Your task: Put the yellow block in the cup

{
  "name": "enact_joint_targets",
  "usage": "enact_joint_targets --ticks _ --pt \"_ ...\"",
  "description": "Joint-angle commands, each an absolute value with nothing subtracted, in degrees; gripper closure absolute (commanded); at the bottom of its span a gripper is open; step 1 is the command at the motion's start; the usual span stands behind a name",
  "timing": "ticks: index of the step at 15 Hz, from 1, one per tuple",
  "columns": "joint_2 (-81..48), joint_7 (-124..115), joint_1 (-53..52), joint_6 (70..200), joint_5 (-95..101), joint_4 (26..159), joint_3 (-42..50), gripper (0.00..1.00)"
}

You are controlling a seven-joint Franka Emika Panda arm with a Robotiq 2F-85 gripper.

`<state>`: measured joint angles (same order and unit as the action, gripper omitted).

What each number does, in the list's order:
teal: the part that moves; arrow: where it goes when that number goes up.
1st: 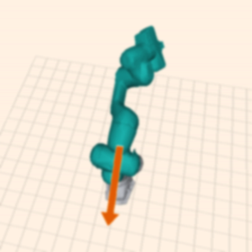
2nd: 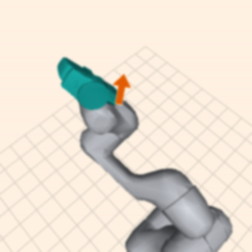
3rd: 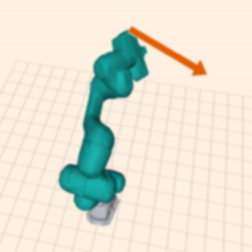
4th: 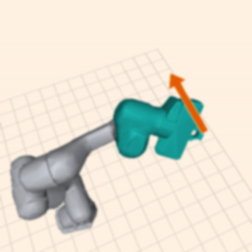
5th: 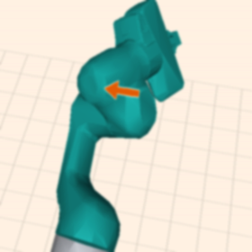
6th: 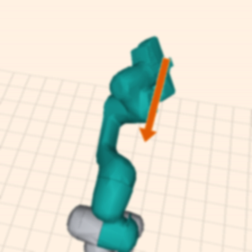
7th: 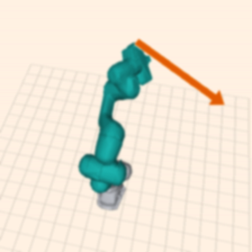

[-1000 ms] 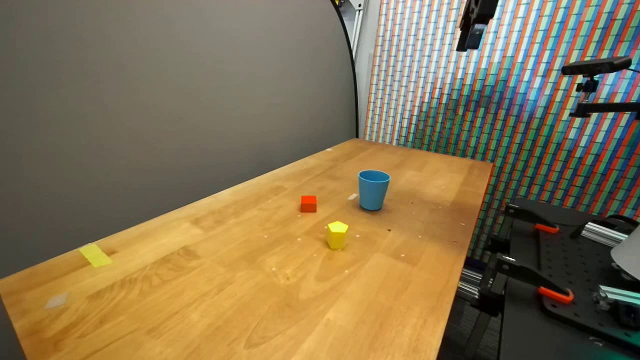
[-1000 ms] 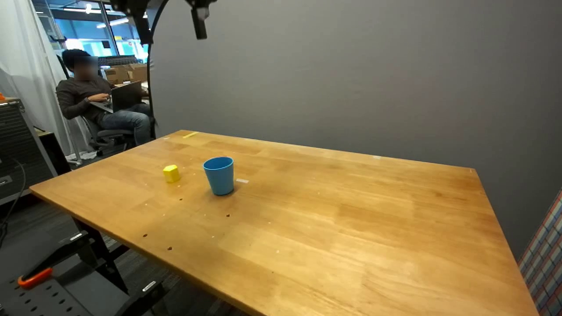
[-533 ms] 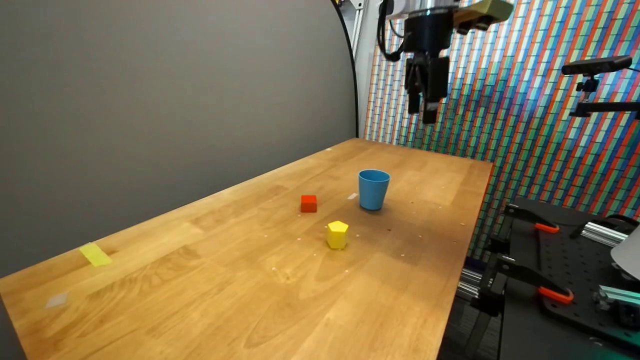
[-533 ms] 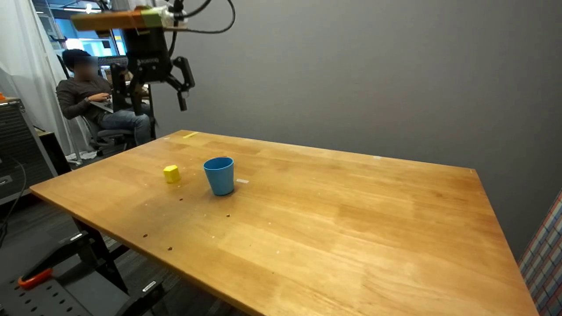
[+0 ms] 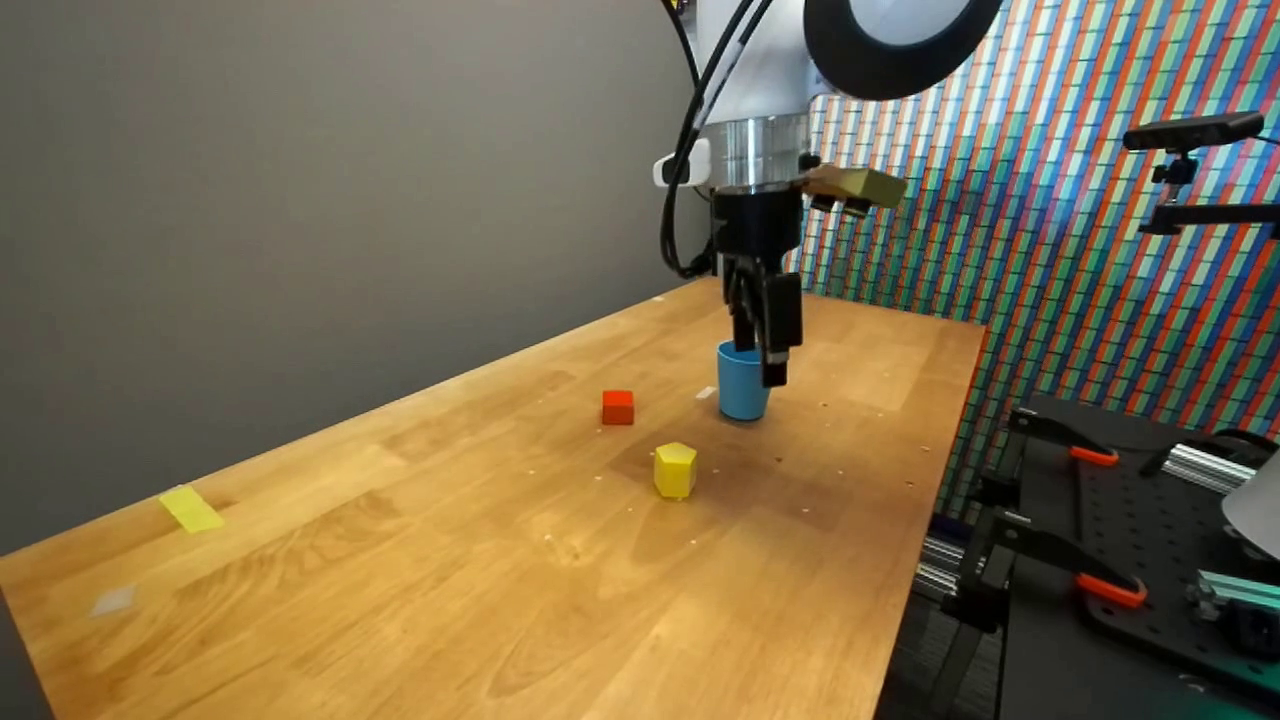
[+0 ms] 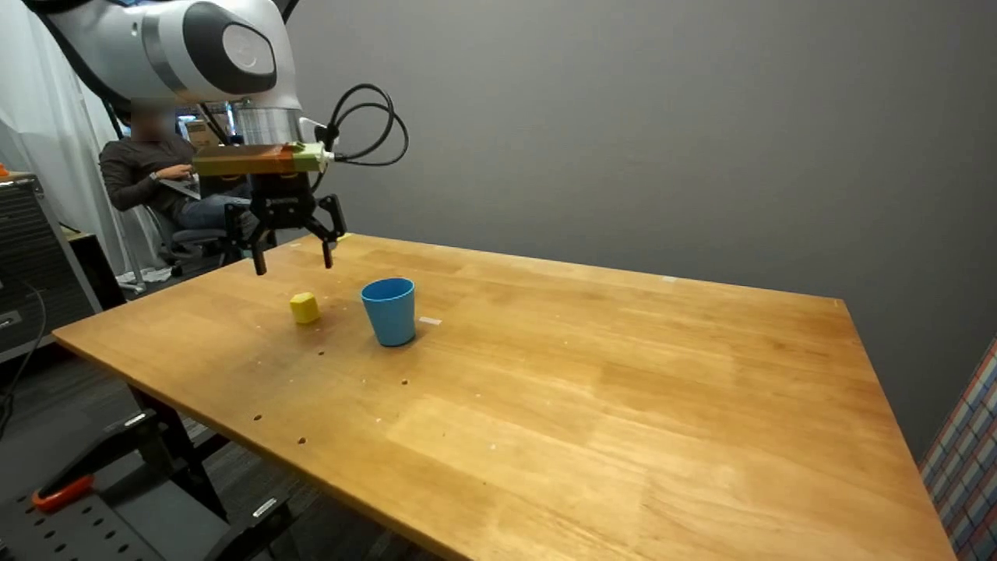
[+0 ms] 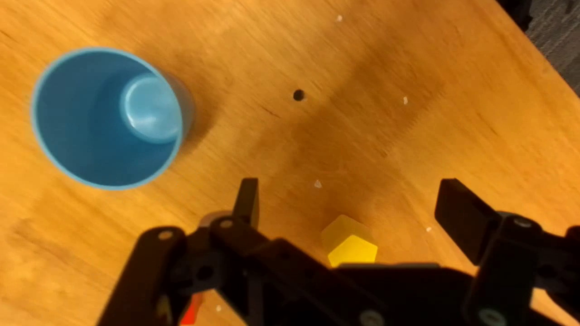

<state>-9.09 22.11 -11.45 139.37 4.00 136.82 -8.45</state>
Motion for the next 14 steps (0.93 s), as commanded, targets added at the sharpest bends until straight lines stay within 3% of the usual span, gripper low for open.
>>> enact_joint_targets --ticks 1,7,13,14 --pt "-16.1 23.3 -10.8 144.4 2.5 133.2 -11.4 0.0" --pt "-23.5 22.0 -11.0 149.7 4.3 129.9 -13.9 0.0" --pt "-28.7 16.8 -14.1 157.9 12.5 127.6 -10.3 0.0" --pt "-29.3 15.7 -14.7 158.7 14.2 127.3 -9.2 0.25"
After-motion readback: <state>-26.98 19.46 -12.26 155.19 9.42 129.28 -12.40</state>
